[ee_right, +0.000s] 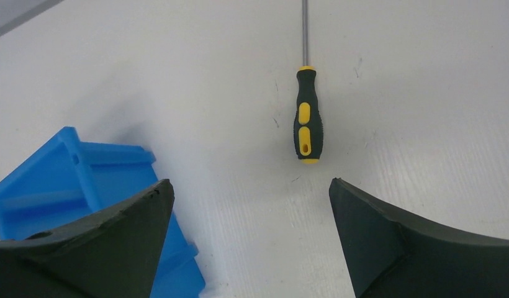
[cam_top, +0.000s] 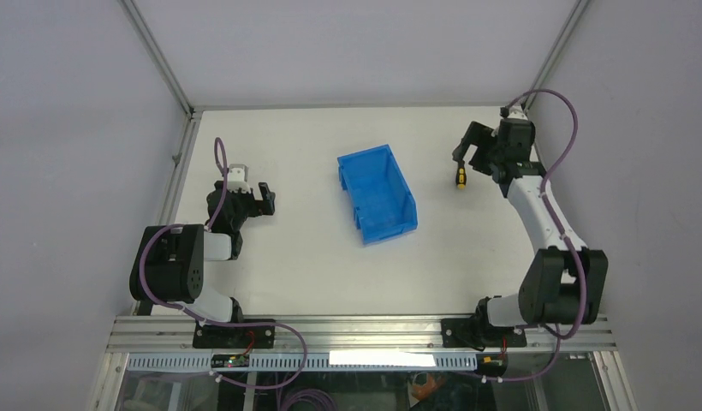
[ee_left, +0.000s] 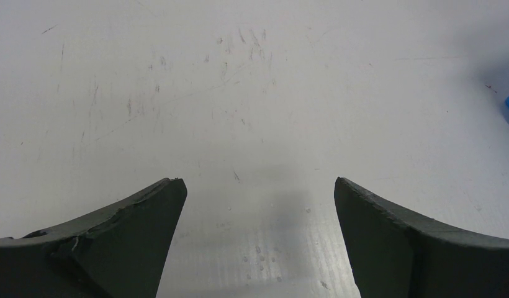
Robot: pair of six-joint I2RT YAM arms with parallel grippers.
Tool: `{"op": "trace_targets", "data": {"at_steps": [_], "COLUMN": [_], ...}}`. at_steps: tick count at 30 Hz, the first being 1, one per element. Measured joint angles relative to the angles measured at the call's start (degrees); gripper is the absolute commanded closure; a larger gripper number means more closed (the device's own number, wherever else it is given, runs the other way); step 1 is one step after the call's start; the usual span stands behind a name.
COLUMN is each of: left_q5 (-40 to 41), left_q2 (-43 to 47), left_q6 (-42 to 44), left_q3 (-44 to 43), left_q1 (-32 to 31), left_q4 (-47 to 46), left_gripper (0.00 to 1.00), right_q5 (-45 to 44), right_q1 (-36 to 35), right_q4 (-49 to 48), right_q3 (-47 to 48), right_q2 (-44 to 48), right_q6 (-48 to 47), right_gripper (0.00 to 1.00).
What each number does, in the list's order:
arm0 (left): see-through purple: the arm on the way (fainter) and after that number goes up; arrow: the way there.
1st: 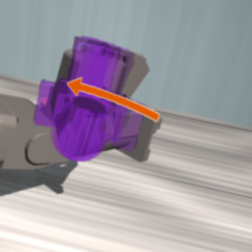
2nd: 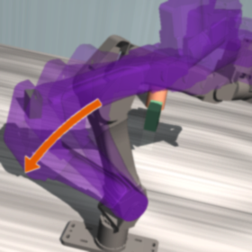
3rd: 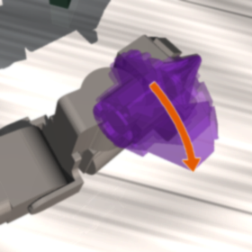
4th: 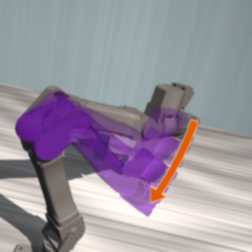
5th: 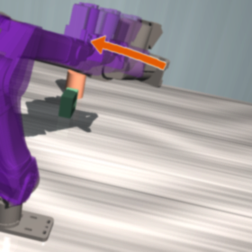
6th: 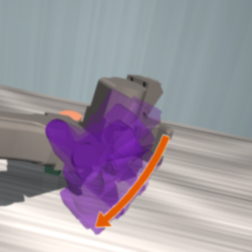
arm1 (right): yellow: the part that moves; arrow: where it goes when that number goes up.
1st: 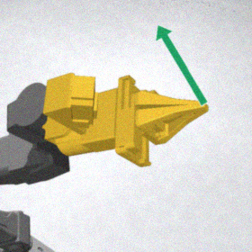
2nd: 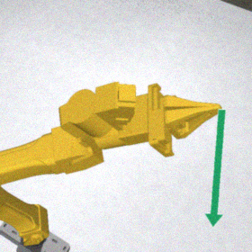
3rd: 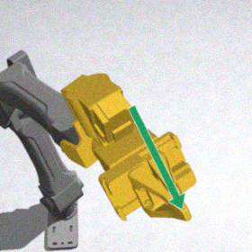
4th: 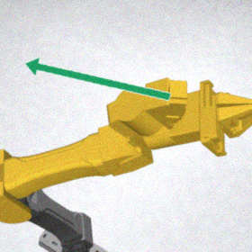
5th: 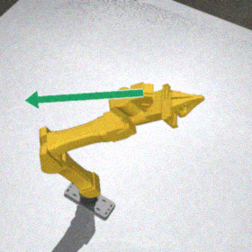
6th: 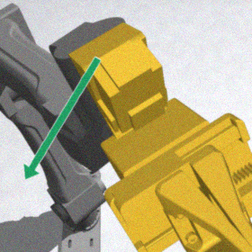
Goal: Put the screwdriver in the bin
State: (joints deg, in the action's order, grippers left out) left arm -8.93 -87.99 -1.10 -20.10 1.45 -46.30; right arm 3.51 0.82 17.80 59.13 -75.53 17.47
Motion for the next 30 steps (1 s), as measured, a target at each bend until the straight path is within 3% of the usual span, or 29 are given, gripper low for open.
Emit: {"op": "trace_targets", "data": {"at_steps": [7, 15, 17, 21, 23, 26, 30], "left_q5": [0.0, 0.0, 0.0, 0.0, 0.0, 0.0, 0.0], "left_q2": [0.0, 0.0, 0.0, 0.0, 0.0, 0.0, 0.0], "left_q6": [0.0, 0.0, 0.0, 0.0, 0.0, 0.0, 0.0], "left_q3": [0.0, 0.0, 0.0, 0.0, 0.0, 0.0, 0.0], "left_q1": [0.0, 0.0, 0.0, 0.0, 0.0, 0.0, 0.0], "left_q4": [0.0, 0.0, 0.0, 0.0, 0.0, 0.0, 0.0], "left_gripper": [0.01, 0.01, 0.01, 0.01, 0.01, 0.01, 0.01], "right_q5": [-2.1, -5.3, -5.9, -7.5, -7.8, -7.9, -8.3], "right_q1": [-0.2, -0.2, -0.2, -0.3, -0.3, -0.3, -0.3], "right_q4": [7.2, 14.6, 15.7, 17.7, 18.1, 18.9, 20.6], "right_q3": [14.4, 23.1, 23.7, 25.2, 26.4, 27.4, 28.0], "right_q2": [-19.3, -35.3, -37.8, -40.8, -41.4, -41.7, -41.6], "right_q6": [-1.7, -2.6, -2.6, -3.2, -3.7, -3.7, -4.2], "right_gripper": [0.05, 0.25, 0.34, 0.75, 0.85, 0.92, 0.94]}}
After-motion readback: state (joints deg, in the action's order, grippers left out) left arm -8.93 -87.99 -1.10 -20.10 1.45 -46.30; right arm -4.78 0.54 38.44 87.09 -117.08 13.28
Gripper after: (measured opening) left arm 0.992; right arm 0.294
